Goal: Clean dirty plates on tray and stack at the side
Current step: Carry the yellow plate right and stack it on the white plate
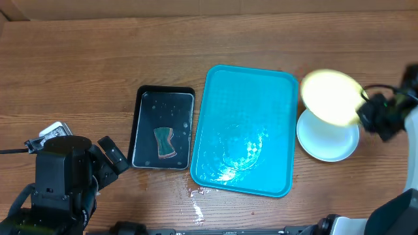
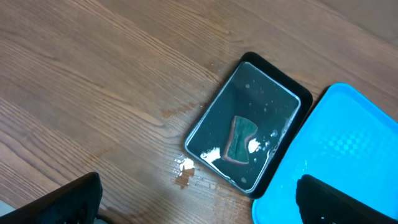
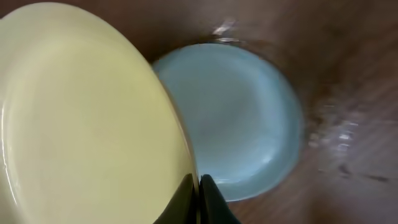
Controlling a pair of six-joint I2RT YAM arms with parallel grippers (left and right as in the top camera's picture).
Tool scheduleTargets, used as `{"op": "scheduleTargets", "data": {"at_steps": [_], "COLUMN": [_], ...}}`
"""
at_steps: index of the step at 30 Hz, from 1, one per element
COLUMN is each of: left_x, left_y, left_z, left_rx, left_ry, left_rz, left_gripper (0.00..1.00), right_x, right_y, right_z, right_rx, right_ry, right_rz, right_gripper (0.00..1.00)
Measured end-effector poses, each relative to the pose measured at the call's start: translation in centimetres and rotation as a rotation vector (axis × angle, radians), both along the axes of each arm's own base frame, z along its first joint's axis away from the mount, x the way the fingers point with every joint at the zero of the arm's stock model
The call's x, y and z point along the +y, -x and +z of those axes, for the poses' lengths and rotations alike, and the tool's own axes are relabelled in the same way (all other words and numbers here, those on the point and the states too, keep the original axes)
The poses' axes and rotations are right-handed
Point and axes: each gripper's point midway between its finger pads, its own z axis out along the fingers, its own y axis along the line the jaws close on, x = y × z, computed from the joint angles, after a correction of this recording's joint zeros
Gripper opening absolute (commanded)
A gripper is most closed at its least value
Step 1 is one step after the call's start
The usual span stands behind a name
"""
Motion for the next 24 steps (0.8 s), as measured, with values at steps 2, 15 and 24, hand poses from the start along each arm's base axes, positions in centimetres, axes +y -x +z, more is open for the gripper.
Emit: {"op": "scheduleTargets", "data": {"at_steps": [2, 15, 24], "left_x": [0.0, 0.0, 0.0], "left_y": [0.0, 0.0, 0.0], "left_z": [0.0, 0.0, 0.0], "left_rx": [0.0, -0.001, -0.001], "left_ry": [-0.001, 0.001, 0.001], "left_rz": [0.0, 0.002, 0.002], "left_gripper": [1.0, 1.0, 1.0], "right_x": [-1.2, 0.1, 4.4], "right_y": [2.1, 4.8, 3.6], "right_z": [-2.3, -7.8, -2.4], "right_rx": [0.059, 0.098, -0.06], "right_ry": [-0.009, -0.094, -0.197], "right_rz": [-0.052, -0.068, 0.069], "right_gripper": [0.04, 0.39, 0.48]}}
